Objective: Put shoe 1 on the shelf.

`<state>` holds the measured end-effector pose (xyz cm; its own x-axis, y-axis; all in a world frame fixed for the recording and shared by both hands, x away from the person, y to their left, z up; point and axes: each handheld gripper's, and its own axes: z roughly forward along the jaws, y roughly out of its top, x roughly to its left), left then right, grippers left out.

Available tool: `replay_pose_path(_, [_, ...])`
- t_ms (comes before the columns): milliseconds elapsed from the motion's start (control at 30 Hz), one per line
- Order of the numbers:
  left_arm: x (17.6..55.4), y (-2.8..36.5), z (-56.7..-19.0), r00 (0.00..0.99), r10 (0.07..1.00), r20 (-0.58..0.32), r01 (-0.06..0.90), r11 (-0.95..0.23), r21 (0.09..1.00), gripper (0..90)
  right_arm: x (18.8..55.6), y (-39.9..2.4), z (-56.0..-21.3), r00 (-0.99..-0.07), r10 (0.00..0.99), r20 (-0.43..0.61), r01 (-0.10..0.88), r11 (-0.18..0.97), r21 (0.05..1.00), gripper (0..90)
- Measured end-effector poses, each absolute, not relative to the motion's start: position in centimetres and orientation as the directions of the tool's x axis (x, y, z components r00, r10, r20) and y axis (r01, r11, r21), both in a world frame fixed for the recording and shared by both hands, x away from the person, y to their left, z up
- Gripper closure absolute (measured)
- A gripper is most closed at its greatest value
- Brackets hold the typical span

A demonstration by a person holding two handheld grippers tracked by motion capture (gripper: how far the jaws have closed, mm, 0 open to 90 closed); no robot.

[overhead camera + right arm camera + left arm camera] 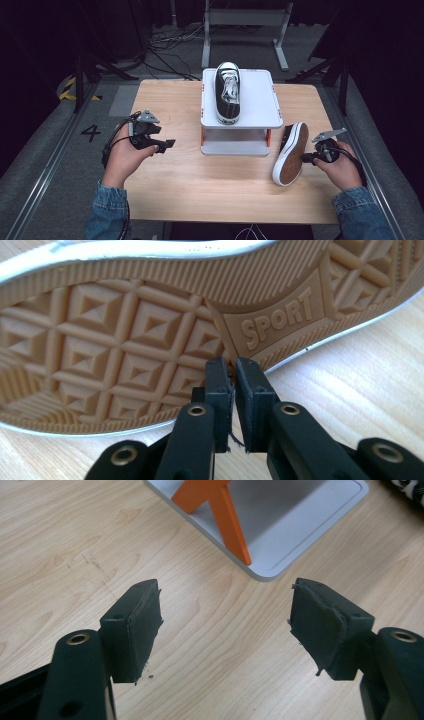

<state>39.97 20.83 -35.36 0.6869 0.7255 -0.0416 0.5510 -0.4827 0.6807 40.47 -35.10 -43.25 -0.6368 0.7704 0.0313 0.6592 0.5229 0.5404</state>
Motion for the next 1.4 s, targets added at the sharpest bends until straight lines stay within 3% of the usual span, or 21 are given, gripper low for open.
replay_pose_path(333, [40.2,20.9,-36.6,0.678,0.734,-0.049,0.574,-0.486,0.659,29.5,40.3,-35.9,-43.4,-0.609,0.792,0.028,0.678,0.503,0.537,74.0])
replay_pose_path(533, [40.4,21.0,-36.8,0.675,0.736,-0.052,0.579,-0.484,0.656,29.5,40.3,-35.3,-38.8,-0.605,0.796,0.011,0.622,0.464,0.631,73.4])
replay_pose_path(700, [40.4,21.0,-37.0,0.682,0.729,-0.053,0.576,-0.491,0.654,29.5,42.0,-31.3,-36.1,-0.675,0.737,-0.033,0.556,0.537,0.635,74.5])
replay_pose_path(900, [40.4,21.5,-37.3,0.673,0.737,-0.068,0.588,-0.478,0.652,29.5,43.9,-27.9,-39.0,-0.718,0.695,-0.022,0.567,0.603,0.561,77.5])
replay_pose_path(1200, [40.4,21.4,-37.3,0.669,0.74,-0.072,0.591,-0.471,0.655,29.5,43.6,-29.1,-39.3,-0.715,0.699,0.024,0.588,0.582,0.562,89.3])
replay_pose_path(1400, [40.4,21.1,-37.4,0.681,0.729,-0.076,0.587,-0.481,0.651,29.5,42.4,-31.5,-38.6,-0.678,0.735,0.011,0.603,0.548,0.579,90.0])
